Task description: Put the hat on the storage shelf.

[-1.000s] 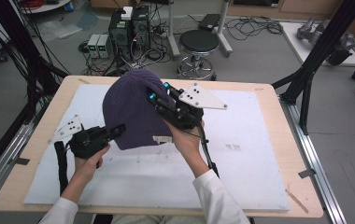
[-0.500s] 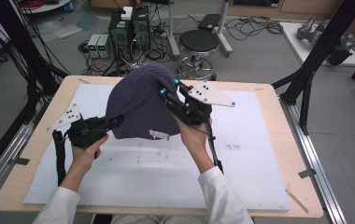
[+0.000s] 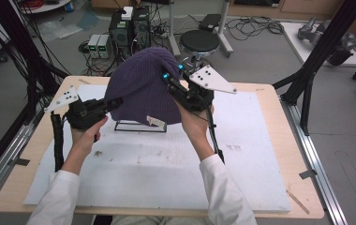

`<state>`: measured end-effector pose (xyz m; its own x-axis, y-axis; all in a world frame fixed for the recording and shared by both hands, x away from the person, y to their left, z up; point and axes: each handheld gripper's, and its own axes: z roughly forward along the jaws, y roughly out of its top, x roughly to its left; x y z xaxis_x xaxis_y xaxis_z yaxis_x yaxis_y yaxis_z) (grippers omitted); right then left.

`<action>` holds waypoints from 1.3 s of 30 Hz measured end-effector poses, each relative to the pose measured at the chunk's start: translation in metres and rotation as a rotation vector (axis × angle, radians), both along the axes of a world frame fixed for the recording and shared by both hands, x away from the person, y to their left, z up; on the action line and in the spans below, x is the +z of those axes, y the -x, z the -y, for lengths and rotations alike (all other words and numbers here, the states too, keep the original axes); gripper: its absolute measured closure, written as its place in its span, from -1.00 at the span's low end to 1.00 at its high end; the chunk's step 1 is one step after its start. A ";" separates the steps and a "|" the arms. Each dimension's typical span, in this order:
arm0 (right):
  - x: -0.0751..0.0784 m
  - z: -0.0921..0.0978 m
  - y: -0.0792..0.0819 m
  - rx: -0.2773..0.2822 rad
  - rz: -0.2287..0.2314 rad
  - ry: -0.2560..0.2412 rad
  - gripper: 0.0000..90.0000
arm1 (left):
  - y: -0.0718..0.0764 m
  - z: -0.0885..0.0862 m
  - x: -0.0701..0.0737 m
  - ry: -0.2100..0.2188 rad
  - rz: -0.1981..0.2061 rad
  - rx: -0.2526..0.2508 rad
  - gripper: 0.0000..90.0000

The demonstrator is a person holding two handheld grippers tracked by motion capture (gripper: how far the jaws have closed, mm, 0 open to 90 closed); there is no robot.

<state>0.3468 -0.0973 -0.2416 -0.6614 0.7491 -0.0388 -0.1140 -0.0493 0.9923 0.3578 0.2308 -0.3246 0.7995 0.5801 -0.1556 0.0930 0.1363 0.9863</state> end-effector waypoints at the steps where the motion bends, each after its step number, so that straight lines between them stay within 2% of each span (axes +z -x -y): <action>1: 0.002 -0.001 -0.002 -0.006 0.005 0.003 0.59 | 0.000 0.000 0.000 0.000 0.000 0.000 0.85; 5: 0.010 -0.005 -0.011 -0.025 0.015 0.003 0.60 | -0.009 -0.002 0.009 0.036 -0.007 0.000 0.84; 9: 0.017 -0.007 -0.016 -0.061 0.033 0.011 0.59 | -0.017 -0.003 0.023 0.012 0.008 0.016 0.84; 14: 0.022 -0.008 -0.022 -0.084 0.046 0.004 0.59 | -0.023 -0.003 0.036 0.025 0.013 0.022 0.84; 18: 0.031 -0.007 -0.030 -0.110 0.059 -0.012 0.59 | -0.030 0.001 0.048 0.018 0.024 0.035 0.83; 21: 0.033 -0.007 -0.034 -0.116 0.062 -0.015 0.58 | -0.033 0.003 0.051 0.011 0.025 0.046 0.83; 23: 0.034 -0.008 -0.039 -0.135 0.081 0.006 0.57 | -0.036 0.004 0.051 0.010 0.026 0.062 0.83; 26: 0.033 -0.009 -0.043 -0.150 0.078 0.021 0.57 | -0.040 0.005 0.048 0.008 0.014 0.068 0.82; 27: 0.033 -0.010 -0.044 -0.154 0.090 0.029 0.58 | -0.041 0.006 0.047 0.001 0.011 0.068 0.82; 39: 0.025 -0.015 -0.055 -0.182 0.081 0.064 0.58 | -0.052 0.005 0.039 -0.024 0.012 0.108 0.80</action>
